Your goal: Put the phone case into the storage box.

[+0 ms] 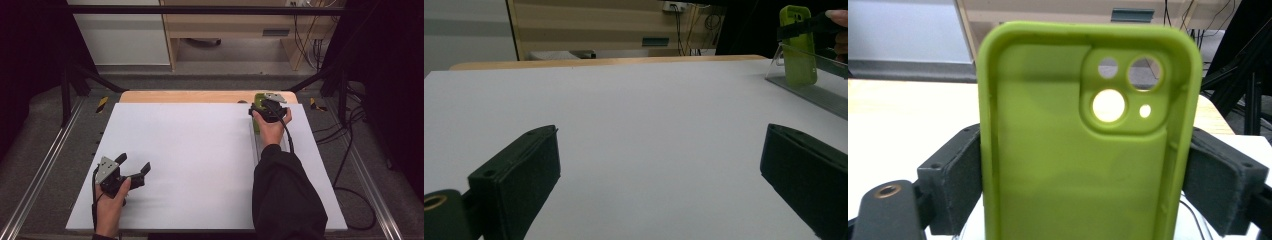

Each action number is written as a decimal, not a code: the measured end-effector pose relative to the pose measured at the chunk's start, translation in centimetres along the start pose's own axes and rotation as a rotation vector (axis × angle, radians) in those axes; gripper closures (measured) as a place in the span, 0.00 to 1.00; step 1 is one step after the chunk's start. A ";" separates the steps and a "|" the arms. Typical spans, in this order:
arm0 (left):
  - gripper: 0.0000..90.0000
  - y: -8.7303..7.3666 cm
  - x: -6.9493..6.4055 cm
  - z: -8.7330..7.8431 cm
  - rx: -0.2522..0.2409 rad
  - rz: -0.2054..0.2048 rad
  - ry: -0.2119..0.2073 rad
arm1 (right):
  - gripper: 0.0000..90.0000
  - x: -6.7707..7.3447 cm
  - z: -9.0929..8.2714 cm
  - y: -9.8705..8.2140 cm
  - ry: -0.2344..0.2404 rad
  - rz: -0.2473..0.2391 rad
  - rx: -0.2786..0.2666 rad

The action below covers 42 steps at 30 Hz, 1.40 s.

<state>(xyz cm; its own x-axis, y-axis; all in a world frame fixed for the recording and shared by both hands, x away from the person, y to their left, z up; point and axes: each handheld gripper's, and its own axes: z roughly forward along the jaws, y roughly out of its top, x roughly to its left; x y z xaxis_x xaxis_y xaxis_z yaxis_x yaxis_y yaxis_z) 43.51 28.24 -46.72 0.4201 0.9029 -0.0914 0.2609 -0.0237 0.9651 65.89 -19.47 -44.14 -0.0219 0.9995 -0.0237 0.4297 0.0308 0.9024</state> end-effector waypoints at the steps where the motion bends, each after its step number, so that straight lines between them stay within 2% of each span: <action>1: 0.02 0.0 0.0 0.0 0.000 -0.001 0.002 | 0.12 0.0 0.0 0.0 0.009 -0.003 -0.002; 10: 0.02 0.0 0.1 -0.1 -0.001 -0.003 0.004 | 0.05 0.4 -0.3 0.2 0.007 -0.024 -0.016; 15: 0.02 0.1 0.1 -0.2 -0.004 0.002 0.016 | 0.04 0.5 -0.7 0.4 -0.009 -0.025 -0.019; 22: 0.02 0.0 -0.1 -0.1 0.000 0.003 0.009 | 0.05 0.1 -1.8 0.8 -0.022 -0.041 -0.022; 25: 0.02 0.0 -0.3 0.0 0.003 0.007 0.005 | 0.05 -0.2 -2.5 0.9 -0.026 -0.021 -0.024; 35: 0.02 0.1 -0.8 -0.2 0.004 0.025 0.002 | 0.04 0.0 -4.3 0.7 -0.024 -0.085 0.007; 38: 0.02 0.2 -0.9 -0.4 0.004 0.038 0.004 | 0.05 0.1 -4.8 0.4 -0.012 -0.071 0.002; 42: 0.02 0.1 -1.2 -0.4 0.014 0.063 0.014 | 0.05 0.4 -5.5 0.5 0.026 -0.033 0.015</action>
<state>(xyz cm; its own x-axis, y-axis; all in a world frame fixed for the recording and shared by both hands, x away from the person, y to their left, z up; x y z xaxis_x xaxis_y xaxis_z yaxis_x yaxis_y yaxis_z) 42.70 27.32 -46.42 0.4243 0.9051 -0.0267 0.2459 -0.0868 0.9654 61.09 -19.11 -41.36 -0.0599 0.9973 -0.0418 0.4422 0.0640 0.8946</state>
